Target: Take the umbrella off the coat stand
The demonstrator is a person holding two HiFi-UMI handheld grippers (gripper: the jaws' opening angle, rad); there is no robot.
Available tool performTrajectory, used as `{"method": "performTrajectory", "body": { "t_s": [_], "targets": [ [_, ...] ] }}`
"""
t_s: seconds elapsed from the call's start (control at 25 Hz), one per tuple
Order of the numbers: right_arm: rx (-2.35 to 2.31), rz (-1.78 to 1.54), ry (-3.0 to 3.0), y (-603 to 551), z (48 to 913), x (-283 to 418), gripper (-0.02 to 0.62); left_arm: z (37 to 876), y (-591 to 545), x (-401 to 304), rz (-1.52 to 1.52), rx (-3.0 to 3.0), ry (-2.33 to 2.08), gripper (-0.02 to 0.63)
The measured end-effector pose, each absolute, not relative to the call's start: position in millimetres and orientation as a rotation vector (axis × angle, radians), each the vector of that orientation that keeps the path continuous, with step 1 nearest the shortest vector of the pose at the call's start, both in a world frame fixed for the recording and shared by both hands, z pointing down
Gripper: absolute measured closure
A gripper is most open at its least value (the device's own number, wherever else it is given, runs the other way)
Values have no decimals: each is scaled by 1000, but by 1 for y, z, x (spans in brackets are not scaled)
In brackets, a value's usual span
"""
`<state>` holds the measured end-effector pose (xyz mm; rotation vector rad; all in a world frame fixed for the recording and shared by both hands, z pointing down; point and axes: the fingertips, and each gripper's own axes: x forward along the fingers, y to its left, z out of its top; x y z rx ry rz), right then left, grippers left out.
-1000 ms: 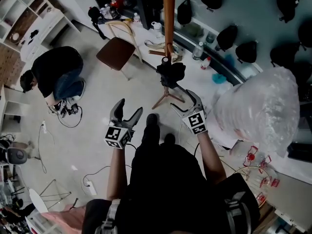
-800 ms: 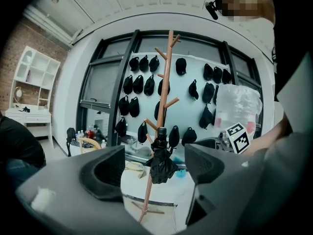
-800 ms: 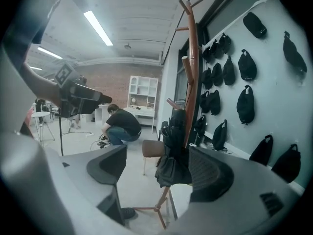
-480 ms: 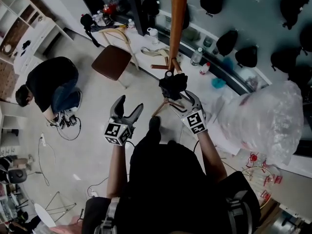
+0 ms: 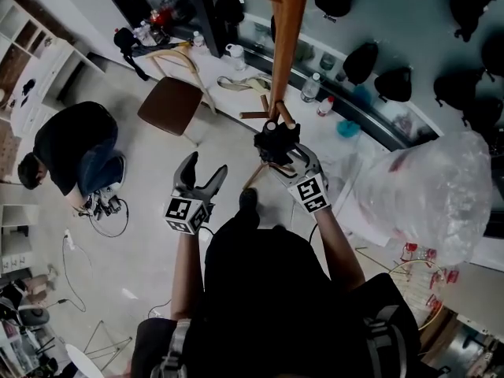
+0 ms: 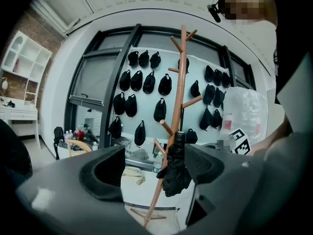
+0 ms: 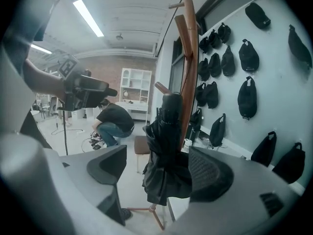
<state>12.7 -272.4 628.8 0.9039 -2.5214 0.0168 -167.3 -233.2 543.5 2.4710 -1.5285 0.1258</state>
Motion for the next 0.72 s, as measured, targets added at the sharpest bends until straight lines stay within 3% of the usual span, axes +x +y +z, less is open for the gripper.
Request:
{"method": "performTrajectory", "body": {
  "t_s": [0.72],
  "targets": [
    [966, 118, -2502, -332, 661, -23, 207, 552, -265, -199, 224, 2469, -1483, 229]
  ]
}}
